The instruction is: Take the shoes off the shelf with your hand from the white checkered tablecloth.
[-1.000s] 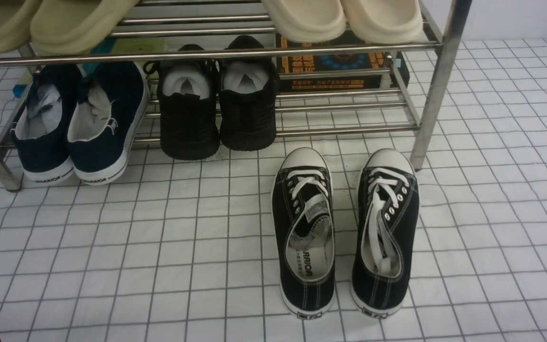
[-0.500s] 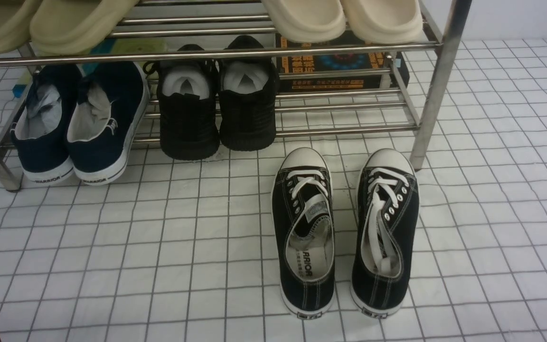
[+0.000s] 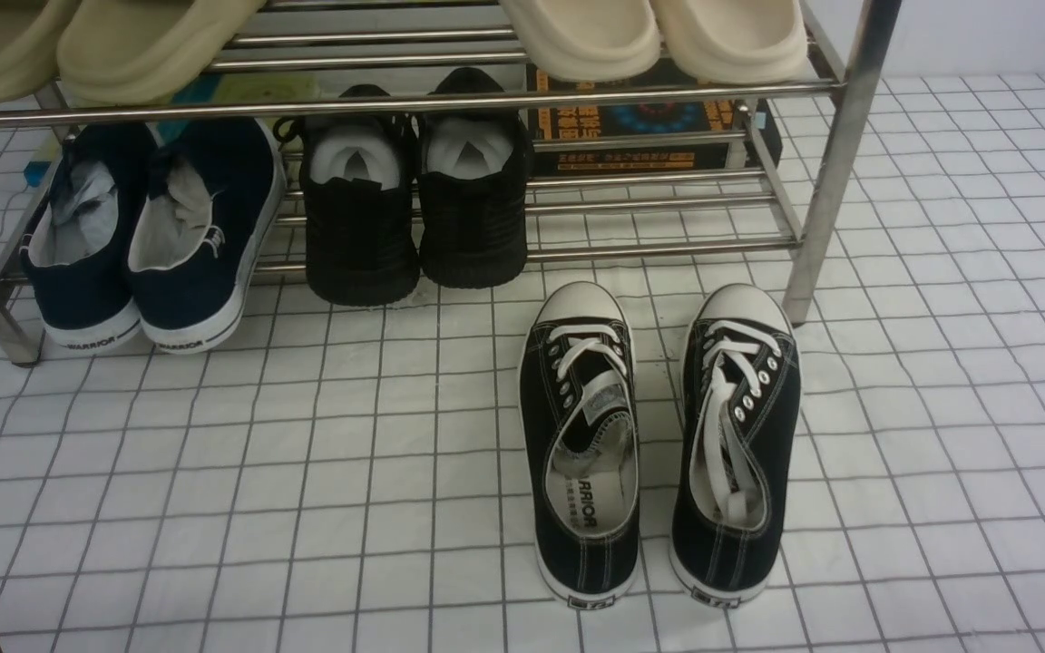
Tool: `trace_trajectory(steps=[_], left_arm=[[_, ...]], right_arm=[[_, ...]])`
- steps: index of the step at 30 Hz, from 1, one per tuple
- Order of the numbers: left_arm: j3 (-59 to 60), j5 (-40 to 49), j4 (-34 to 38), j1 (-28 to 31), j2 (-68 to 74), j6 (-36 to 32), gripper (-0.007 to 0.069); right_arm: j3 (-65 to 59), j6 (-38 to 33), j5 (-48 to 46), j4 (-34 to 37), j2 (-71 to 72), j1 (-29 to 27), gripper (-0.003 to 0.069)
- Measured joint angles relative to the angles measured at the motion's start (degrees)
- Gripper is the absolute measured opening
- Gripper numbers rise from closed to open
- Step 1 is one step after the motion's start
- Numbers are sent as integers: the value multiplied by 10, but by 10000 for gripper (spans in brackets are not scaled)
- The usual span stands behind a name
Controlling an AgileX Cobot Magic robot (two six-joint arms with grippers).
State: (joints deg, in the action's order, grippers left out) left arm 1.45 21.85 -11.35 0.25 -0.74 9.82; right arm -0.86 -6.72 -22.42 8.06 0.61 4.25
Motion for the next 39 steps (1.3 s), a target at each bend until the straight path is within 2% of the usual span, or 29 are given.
trace_trajectory(steps=[39], left_arm=[[0, 0, 0, 0, 0, 0, 240]], right_arm=[[0, 0, 0, 0, 0, 0, 118]])
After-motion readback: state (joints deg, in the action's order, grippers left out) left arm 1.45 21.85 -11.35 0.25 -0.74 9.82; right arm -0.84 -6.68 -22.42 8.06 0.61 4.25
